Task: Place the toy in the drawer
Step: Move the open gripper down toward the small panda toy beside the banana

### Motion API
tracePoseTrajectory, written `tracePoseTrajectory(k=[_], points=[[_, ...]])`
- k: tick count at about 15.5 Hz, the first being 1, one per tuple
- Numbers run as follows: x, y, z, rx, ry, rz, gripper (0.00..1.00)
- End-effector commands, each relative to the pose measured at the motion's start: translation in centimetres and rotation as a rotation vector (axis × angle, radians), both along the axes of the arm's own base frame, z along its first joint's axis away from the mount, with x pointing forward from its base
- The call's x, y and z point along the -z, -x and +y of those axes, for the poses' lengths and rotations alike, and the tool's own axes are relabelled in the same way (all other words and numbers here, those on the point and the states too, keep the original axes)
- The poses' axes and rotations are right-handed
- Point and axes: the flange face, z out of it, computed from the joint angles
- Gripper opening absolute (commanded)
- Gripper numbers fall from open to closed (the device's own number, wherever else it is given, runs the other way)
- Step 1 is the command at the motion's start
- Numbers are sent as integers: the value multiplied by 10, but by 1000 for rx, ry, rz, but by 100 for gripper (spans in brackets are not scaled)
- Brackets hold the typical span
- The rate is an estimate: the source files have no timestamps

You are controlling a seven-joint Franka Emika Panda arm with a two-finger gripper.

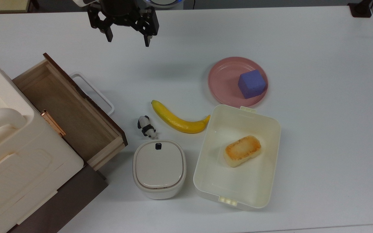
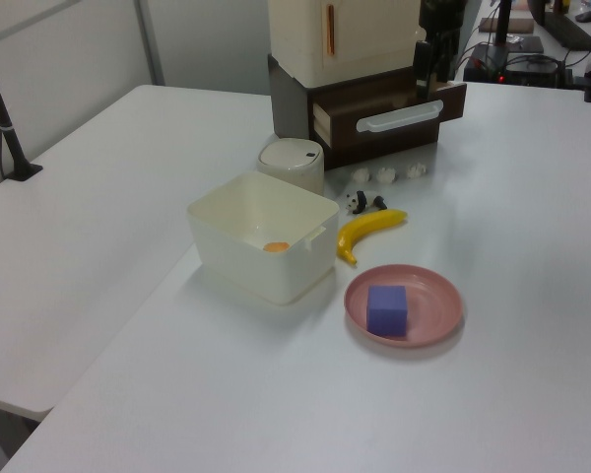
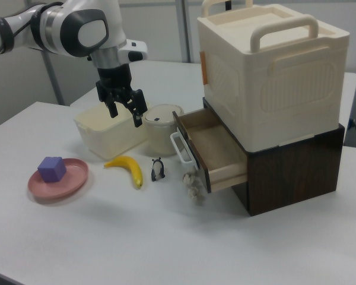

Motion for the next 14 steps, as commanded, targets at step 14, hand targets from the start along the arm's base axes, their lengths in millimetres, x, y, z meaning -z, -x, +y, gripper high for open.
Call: tracePoseTrajectory(k=[14], points=[[43, -23, 21, -289, -27, 19, 100]])
